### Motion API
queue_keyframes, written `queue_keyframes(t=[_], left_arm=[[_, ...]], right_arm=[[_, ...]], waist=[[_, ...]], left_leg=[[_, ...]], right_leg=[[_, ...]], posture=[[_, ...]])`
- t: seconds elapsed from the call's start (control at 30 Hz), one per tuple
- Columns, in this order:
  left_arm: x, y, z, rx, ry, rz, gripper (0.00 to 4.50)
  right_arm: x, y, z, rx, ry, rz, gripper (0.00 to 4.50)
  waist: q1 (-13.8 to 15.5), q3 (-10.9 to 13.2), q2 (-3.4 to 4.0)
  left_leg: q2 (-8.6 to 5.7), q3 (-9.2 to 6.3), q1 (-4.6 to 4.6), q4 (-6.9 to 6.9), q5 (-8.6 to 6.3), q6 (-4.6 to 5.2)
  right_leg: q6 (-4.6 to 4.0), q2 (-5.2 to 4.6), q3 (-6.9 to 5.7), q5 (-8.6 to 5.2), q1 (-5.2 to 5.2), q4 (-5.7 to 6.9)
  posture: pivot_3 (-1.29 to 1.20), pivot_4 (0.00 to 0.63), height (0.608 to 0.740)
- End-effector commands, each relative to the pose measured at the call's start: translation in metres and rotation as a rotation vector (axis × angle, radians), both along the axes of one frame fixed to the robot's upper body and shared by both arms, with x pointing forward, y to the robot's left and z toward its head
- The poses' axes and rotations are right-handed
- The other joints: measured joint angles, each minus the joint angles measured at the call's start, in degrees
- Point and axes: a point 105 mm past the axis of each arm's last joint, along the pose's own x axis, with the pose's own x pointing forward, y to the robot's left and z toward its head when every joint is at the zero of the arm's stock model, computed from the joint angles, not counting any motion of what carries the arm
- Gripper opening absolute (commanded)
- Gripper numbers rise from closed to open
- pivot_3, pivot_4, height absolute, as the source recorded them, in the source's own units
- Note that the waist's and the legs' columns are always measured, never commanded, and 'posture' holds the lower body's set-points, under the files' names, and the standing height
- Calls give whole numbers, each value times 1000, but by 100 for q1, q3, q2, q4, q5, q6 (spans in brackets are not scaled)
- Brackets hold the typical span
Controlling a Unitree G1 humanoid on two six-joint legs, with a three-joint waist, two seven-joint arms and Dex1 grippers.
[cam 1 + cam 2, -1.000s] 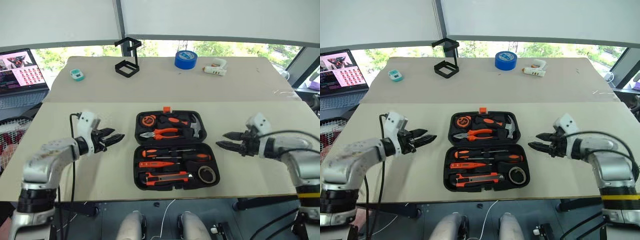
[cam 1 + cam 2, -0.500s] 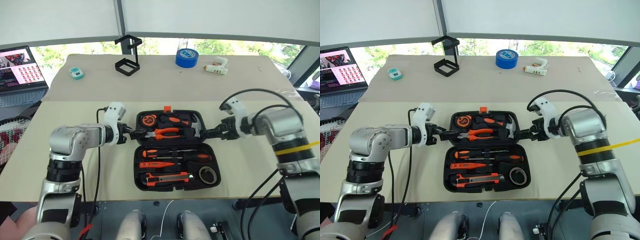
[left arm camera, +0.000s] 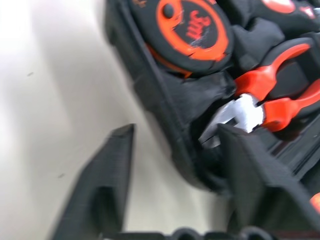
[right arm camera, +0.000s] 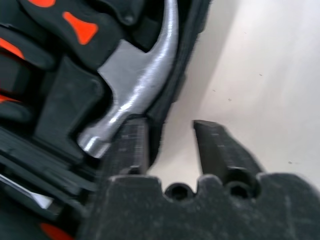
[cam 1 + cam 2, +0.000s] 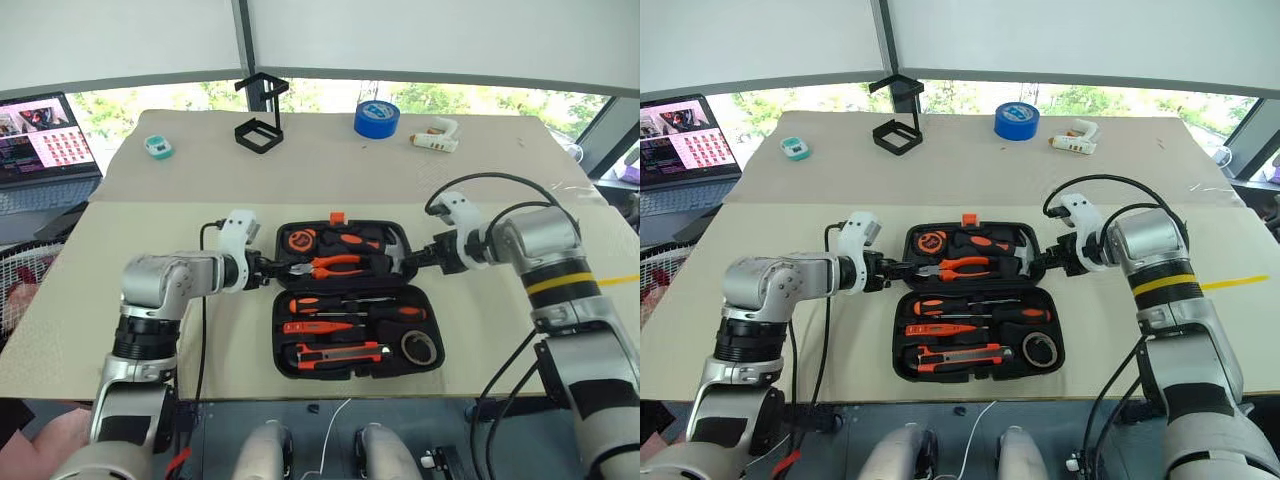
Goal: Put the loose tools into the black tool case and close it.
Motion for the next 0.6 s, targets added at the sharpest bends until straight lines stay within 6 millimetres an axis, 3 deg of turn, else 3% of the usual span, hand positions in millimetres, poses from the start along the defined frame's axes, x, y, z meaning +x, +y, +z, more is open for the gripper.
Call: queue_keyframes(t=[0.03,0.13,0.3,0.43,0.53,0.6], left_arm=[[3,0,-3,-10,2,27,1041],[3,-3,0,-58,-14,43,21],[-3,-3,21,-122,-169,4,21],[-14,3,36,-127,-380,-49,21],[-36,5,58,-171,-706,-135,21],[-45,13,45,-116,-768,-146,21]], right_arm=[[-3,-15,-17,-81,49,-59,198],[-1,-2,-16,-42,-1,-10,0],[11,10,11,-38,-309,99,0],[10,6,39,-209,-708,240,0],[-8,7,51,-245,-957,357,0],[-31,12,47,-251,-1082,492,0]], waist=[[12,-7,-6],[17,-9,-7],[-67,-14,-15],[-113,-9,-11],[-111,-8,-10],[-89,-7,-11]], left_leg=[[0,-1,4,0,3,0],[2,-5,31,-1,8,1],[12,-8,86,-17,7,0],[13,-6,69,-23,10,-6],[7,6,-4,-24,21,-22],[12,8,-26,-27,44,-61]], right_leg=[[-2,0,-1,2,4,1],[-3,-4,-4,5,34,0],[-4,-1,-5,4,83,-10],[-4,-2,-1,4,61,-5],[-3,-6,12,7,-25,3],[-3,-5,7,7,-41,-4]], posture=[[0,150,740],[0,150,740],[0,150,740],[0,150,740],[0,150,740],[0,150,740]])
